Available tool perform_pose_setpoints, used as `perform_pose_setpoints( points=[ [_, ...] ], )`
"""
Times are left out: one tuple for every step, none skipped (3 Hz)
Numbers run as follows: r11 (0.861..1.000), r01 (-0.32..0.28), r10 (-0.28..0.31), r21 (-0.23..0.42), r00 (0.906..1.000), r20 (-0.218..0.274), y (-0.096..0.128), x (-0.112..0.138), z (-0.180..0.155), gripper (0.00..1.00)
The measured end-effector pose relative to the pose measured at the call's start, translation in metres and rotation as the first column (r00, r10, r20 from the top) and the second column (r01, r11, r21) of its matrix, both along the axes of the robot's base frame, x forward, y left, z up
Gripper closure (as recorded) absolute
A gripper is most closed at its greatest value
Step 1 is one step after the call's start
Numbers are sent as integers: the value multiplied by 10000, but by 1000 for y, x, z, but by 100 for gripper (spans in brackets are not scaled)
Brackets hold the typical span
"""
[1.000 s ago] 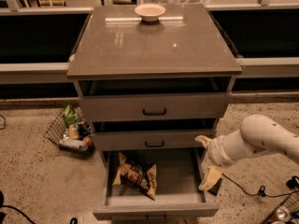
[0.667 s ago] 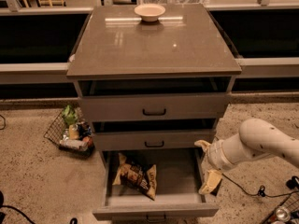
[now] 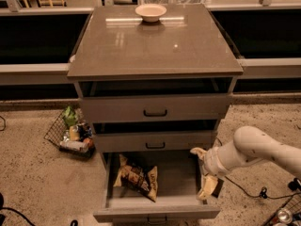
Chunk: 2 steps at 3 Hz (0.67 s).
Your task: Pick brown chip bag from bottom drawer and place on counter
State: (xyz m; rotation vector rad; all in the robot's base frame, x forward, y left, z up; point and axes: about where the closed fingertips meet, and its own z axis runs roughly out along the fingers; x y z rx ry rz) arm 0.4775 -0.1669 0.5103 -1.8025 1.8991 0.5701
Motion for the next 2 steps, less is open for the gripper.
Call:
perform_pose_setpoints(
  points=[
    [9938, -421, 480, 1026, 9973, -560, 24, 4, -65, 0],
    [9778, -364, 628, 2063, 9904, -1230, 45, 3, -123, 0]
  ],
)
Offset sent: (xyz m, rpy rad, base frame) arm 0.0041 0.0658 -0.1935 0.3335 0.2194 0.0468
